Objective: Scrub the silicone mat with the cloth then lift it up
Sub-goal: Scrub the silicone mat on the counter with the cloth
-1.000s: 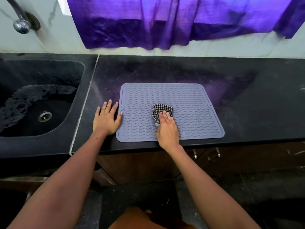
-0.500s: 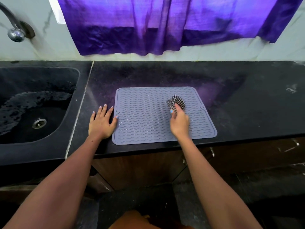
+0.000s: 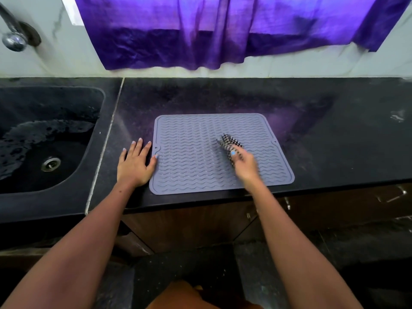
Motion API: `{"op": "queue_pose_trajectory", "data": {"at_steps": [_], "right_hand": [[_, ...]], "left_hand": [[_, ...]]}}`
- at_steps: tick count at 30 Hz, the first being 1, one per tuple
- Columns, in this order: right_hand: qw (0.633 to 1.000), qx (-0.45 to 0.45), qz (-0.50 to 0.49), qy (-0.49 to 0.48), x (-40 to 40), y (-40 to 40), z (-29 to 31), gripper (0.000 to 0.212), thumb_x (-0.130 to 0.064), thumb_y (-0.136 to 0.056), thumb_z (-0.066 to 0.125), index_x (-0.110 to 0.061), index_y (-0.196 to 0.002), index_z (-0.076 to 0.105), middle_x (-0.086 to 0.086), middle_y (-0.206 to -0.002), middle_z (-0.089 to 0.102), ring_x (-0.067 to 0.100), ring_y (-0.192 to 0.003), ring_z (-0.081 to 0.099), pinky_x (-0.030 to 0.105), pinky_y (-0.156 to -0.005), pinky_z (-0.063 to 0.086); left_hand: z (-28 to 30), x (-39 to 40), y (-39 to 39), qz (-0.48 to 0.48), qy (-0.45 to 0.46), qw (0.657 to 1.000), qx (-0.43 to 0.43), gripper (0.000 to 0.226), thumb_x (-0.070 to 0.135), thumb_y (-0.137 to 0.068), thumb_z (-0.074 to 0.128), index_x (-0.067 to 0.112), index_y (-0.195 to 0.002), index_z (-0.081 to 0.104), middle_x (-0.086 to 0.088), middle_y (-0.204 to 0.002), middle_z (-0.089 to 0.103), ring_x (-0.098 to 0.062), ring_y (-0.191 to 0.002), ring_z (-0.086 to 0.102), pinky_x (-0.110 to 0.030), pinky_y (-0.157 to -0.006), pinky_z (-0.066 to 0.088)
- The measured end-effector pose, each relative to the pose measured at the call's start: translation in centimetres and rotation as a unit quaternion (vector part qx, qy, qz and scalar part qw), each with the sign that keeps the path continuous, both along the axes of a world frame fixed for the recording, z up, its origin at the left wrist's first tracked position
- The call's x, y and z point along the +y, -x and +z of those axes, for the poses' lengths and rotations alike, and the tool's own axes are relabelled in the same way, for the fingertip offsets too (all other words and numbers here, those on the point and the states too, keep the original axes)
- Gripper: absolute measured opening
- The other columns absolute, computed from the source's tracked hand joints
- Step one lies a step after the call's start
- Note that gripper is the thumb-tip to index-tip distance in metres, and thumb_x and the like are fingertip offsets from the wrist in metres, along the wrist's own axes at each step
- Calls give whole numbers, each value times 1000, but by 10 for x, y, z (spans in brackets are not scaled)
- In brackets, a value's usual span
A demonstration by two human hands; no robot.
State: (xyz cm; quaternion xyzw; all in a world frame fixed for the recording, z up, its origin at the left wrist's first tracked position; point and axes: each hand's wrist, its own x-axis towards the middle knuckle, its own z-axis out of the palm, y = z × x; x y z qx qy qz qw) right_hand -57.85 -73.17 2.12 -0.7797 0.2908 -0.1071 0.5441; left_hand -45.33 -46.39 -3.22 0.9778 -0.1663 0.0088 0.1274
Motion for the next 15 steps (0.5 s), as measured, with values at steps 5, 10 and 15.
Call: {"op": "queue_pose_trajectory", "data": {"at_steps": [5, 10, 15], "right_hand": [[991, -27, -127, 32, -18, 2, 19, 40, -13, -98, 40, -12, -138, 42, 8, -134, 52, 22, -121, 50, 27, -94, 40], [947, 95, 37, 305, 6, 14, -17, 51, -14, -96, 43, -10, -145, 28, 13, -147, 38, 24, -136, 35, 32, -113, 27], [934, 107, 40, 340, 6, 8, -22, 61, -17, -90, 50, -9, -146, 25, 6, -155, 23, 18, -144, 17, 29, -118, 11]], "left_hand": [[-1, 1, 0, -2, -8, 1000, 3, 79, 63, -82, 5, 25, -149, 22, -2, -159, 11, -18, -147, 6, -41, -118, 2], [0, 0, -1, -1, -7, 1000, 2, 78, 62, -83, 6, 24, -149, 22, -3, -159, 11, -19, -147, 6, -41, -118, 2], [-1, -1, 0, -1, -13, 1000, 1, 75, 60, -85, 7, 23, -150, 21, -4, -159, 11, -20, -147, 6, -41, -118, 2]]}}
